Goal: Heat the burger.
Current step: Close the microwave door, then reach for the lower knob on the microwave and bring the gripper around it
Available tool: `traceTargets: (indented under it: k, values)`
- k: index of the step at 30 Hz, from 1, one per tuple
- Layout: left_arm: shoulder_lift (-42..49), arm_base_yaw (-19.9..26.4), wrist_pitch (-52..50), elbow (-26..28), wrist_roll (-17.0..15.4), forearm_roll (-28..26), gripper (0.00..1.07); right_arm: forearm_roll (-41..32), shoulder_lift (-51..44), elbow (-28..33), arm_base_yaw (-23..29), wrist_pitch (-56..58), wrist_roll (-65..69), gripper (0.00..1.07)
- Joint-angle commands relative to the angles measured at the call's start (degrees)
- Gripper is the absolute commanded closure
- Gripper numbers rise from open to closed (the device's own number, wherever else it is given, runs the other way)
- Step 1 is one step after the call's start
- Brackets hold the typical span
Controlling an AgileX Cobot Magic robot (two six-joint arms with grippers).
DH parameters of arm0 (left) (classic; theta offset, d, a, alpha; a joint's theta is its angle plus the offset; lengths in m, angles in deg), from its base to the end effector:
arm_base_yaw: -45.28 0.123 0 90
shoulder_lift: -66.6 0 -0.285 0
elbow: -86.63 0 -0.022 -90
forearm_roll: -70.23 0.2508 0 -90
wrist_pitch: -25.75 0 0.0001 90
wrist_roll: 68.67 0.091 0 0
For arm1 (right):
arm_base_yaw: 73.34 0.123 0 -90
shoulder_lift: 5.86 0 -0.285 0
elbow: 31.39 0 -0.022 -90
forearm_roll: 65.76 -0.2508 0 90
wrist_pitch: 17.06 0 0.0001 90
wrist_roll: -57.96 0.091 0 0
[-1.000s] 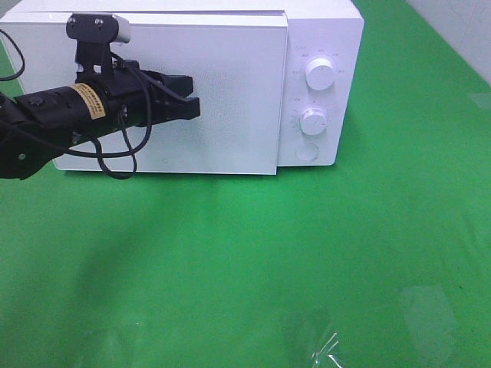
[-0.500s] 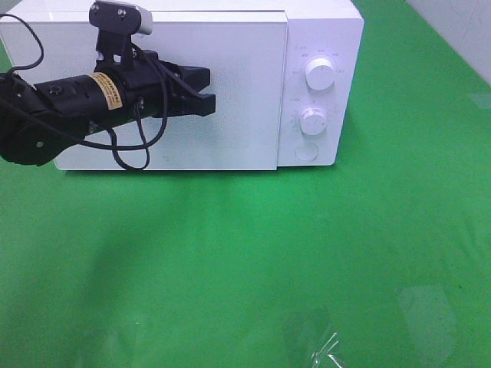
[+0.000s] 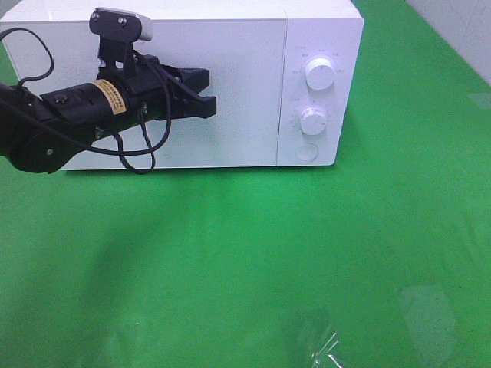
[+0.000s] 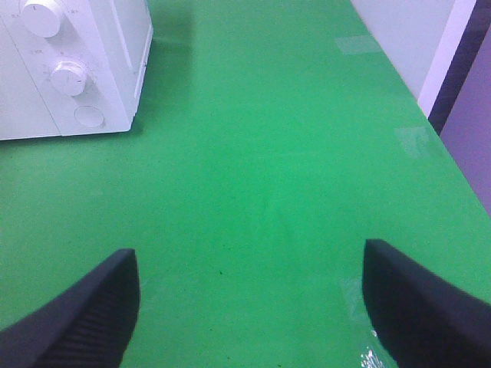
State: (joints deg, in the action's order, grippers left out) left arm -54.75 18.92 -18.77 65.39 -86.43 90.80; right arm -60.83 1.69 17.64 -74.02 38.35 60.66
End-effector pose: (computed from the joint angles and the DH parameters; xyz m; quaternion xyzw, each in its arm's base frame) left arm 0.3529 -0.1999 0.1652 0.2334 0.7275 -0.2525 0.5937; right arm -0.0012 -0.0064 0.2830 0.0240 0.8279 -0.0332 0.5594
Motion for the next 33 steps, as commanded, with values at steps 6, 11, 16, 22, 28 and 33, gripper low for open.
traceTargets:
  k: [6, 11, 16, 22, 28, 33]
  values:
    - [2.8, 1.1, 3.9, 1.4, -4.1, -3.1, 1.07, 0.1, -1.5, 0.1, 0.1, -0.5, -0.7, 0.32]
    - [8.6, 1.1, 12.2, -1.8, -10.2, 2.6, 0.77, 0.1, -1.5, 0.1, 0.1, -0.5, -0.7, 0.32]
    - [14.9, 1.1, 19.0, -6.4, -17.3, 8.9, 0.44, 0.1, -1.5, 0.1, 0.1, -0.5, -0.7, 0.32]
    - [22.5, 1.1, 30.4, -9.5, -25.3, 16.4, 0.41, 0.1, -1.5, 0.1, 0.1, -0.5, -0.7, 0.33]
    - [31.9, 1.1, 47.3, -10.5, -29.6, 20.8, 0.41, 0.1, -1.5, 0.1, 0.1, -0.5, -0.7, 0.33]
    - [34.3, 1.1, 54.4, -10.5, -27.6, 17.0, 0.41, 0.1, -1.5, 0.1, 0.1, -0.5, -0.7, 0.33]
